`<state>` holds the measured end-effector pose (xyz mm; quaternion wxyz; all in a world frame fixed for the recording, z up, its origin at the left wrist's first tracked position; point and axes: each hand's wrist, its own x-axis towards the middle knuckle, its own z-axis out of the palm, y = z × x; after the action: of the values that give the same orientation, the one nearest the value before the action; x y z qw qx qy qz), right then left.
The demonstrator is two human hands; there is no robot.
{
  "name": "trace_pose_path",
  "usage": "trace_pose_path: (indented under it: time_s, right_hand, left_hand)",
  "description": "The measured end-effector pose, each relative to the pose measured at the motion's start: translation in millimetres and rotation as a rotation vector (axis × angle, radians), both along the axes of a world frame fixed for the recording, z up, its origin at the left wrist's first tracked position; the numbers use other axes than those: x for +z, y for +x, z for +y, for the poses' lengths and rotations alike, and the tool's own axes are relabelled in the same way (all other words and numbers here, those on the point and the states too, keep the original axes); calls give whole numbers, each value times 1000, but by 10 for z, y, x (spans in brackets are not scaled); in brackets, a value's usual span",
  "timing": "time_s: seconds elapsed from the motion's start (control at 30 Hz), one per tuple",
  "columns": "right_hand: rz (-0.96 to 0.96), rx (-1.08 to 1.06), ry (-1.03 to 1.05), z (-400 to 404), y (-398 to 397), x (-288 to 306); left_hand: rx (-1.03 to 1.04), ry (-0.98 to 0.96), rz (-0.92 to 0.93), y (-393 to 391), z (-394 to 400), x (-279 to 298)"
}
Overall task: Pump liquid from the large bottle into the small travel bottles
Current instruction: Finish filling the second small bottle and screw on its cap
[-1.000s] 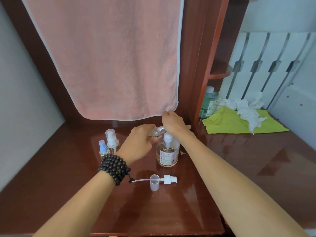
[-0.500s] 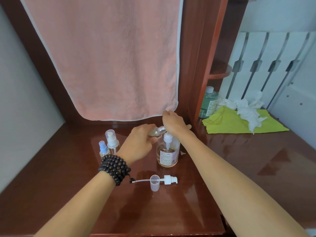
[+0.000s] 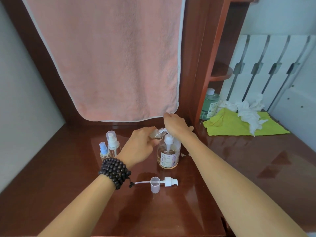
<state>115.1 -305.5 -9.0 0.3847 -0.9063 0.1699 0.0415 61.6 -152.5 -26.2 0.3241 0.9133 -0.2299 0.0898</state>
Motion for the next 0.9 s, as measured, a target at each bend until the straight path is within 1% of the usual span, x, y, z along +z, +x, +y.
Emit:
trace_pose_path:
  time_s: [0.1,0.23,0.43,0.6,0.77,0.9]
  right_hand:
    - [15,9,-32,-16,33,-37]
    - [86,-12,-93,56,63,-124]
    - [85,-62,-63,60,-13,-110]
    - [49,-20,-54,2,-13,-32]
    - [50,-12,-126,43,-12,-29]
    - [53,-50,-123,77,-12,-79]
  left_hand:
    - [10,16,-26,-1,-11,7]
    - [32,34,4,-8,-46,-60]
    - [39,26,22,-28,-53,-70]
    - [15,-31,57,-38,-22,-47]
    - [-2,12,10,2,-22,-28]
    - [27,29,12,29,-33,-91]
